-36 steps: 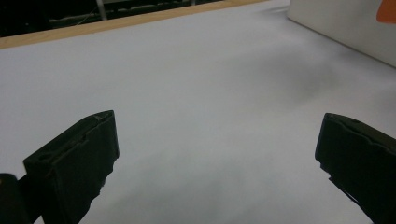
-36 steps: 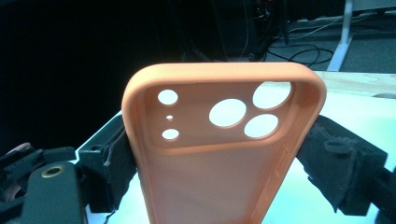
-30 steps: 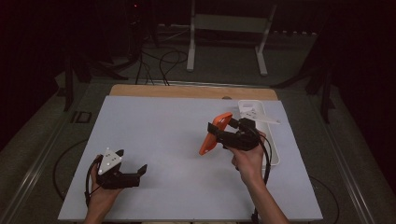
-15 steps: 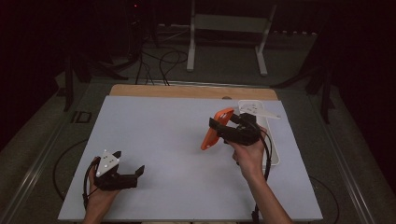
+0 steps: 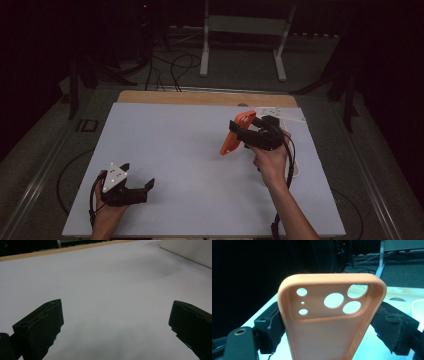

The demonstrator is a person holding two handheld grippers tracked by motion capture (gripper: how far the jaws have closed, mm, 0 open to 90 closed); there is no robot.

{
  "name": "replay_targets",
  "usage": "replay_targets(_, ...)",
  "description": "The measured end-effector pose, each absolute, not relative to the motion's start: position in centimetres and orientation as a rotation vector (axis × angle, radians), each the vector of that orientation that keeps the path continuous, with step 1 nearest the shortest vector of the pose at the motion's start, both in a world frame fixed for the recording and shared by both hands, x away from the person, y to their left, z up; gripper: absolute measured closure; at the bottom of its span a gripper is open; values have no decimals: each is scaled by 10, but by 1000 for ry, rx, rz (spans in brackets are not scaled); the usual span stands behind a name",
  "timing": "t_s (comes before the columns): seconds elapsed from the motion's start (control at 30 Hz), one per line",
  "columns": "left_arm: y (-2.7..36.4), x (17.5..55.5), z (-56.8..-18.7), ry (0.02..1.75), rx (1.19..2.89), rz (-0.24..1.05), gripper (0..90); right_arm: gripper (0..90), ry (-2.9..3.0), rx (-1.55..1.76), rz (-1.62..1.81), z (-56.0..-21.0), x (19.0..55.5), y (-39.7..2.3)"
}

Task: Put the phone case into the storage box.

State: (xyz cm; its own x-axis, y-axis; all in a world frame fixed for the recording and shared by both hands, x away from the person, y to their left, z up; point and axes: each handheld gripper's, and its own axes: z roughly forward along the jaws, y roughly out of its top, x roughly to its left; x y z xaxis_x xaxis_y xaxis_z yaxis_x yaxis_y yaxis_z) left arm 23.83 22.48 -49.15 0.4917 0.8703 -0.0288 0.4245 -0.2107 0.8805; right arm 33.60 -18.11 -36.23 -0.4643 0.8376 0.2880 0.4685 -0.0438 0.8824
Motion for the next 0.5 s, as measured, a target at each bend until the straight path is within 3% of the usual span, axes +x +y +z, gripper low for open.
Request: replay_targets(0.5, 224, 237, -492, 1084, 1833, 612, 5, 169, 1861, 1412, 1484, -361, 346, -190)
